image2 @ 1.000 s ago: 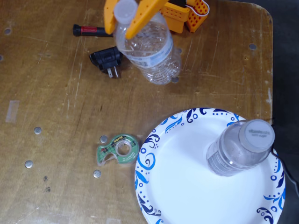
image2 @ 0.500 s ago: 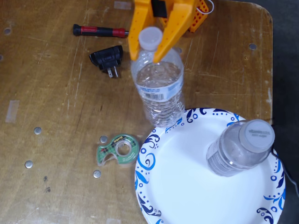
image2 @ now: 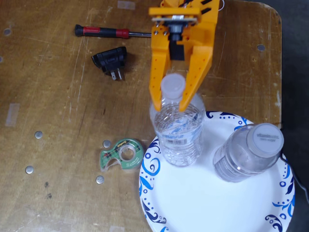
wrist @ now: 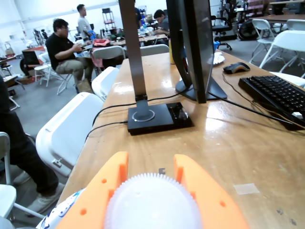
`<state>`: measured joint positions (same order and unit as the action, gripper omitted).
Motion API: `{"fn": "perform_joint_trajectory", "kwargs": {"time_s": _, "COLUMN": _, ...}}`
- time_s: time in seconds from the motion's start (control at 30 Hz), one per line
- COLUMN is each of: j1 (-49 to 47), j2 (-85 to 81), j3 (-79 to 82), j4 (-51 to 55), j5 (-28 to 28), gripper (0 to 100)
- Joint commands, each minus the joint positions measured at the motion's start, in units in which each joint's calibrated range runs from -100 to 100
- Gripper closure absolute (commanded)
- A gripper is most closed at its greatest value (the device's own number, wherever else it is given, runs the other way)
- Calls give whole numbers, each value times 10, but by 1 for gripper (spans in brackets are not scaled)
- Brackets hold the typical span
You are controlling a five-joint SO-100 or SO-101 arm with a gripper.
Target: Move the bottles to the plate
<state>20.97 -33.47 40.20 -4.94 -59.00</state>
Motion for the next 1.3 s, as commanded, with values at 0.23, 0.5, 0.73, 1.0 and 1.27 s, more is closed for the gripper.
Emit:
{"fn": "perform_joint_trajectory", "kwargs": {"time_s": 0.23, "j1": -58, "j2": 108, "j3": -111, "j4": -12, "j5": 2, "gripper": 95}}
{"fn": "perform_joint_trajectory", "kwargs": {"time_s": 0.5, "j1": -60, "j2": 149, "j3": -124, "j4": -12, "j5": 26, "gripper": 95}}
{"fn": "perform_joint_trajectory", "kwargs": {"time_s": 0.73, "j1": -67, "j2": 170, "j3": -119, "j4": -18, "j5": 30, "gripper": 95}}
{"fn": "perform_joint_trajectory", "kwargs": {"time_s": 1.0, "j1": -86, "j2": 176, "j3": -110, "j4": -11, "j5": 32, "gripper": 95}}
{"fn": "perform_joint_trajectory", "kwargs": {"time_s": 1.27, "j1": -96, "j2": 204, "j3": -77, "j4": -81, "j5": 34, "gripper": 95}}
